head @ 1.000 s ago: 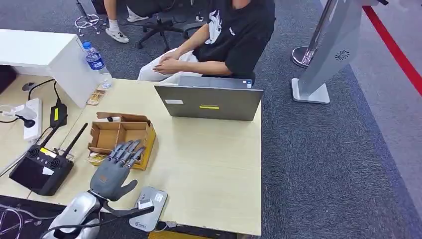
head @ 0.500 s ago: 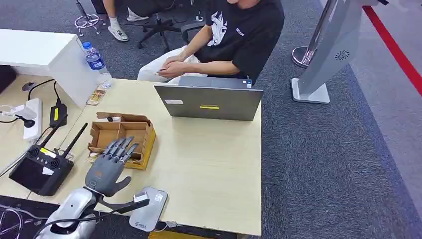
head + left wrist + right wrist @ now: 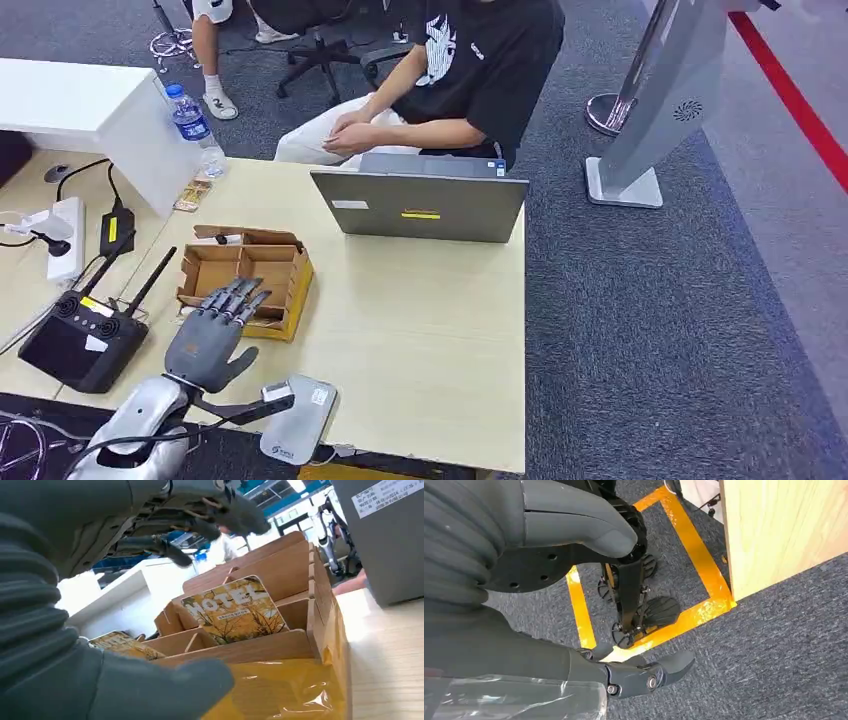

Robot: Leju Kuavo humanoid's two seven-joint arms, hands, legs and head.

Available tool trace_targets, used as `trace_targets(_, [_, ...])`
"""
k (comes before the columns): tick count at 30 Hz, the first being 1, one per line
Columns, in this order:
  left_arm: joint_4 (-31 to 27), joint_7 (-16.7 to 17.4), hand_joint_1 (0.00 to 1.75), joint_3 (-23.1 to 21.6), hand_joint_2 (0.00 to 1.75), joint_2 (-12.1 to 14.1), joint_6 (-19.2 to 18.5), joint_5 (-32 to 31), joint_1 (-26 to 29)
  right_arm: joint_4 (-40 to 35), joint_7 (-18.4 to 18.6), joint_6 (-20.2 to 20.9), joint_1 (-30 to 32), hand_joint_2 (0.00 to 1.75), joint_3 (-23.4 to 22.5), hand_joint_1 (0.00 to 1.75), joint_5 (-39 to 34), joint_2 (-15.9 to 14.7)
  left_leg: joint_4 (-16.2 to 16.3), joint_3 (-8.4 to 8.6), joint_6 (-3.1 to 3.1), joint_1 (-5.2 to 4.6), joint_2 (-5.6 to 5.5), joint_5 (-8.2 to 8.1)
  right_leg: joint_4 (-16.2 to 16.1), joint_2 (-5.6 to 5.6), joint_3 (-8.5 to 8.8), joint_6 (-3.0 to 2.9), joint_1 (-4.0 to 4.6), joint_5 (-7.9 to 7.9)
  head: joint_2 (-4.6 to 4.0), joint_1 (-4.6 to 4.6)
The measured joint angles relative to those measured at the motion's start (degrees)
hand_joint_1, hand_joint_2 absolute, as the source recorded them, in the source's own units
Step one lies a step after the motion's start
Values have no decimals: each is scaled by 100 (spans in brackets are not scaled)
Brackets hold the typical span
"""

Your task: Pass the card to the sensor for recognition and then transmit it.

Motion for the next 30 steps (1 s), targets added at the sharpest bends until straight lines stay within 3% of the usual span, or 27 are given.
trace_targets(14, [140, -22, 175, 74, 175, -2, 22, -7, -125, 0, -9, 2, -5, 175, -2, 0, 46, 0, 0, 0, 0, 0, -1, 0, 0, -2, 0, 0, 0, 0, 0, 0])
trace_targets(17, [267, -50, 175, 142, 175, -20, 285, 0, -276, 0, -4, 0, -34, 175, -2, 0, 122, 0, 0, 1, -1, 0, -2, 1, 0, -1, 0, -1, 0, 1, 0, 0])
trace_targets(21, [306, -52, 175, 262, 175, -258, 684, -63, -615, 0, 42, -35, -67, 175, -2, 0, 136, 0, 1, -1, 5, -1, -12, 7, 0, -16, 4, 0, 0, 2, 0, 0])
trace_targets(30, [-424, 22, 175, 295, 175, -776, 466, -302, -1225, 0, 61, -50, -91, 175, -22, 0, 225, 0, 5, 0, 4, -2, -10, 7, -1, -13, 3, 0, -1, 9, 0, 0])
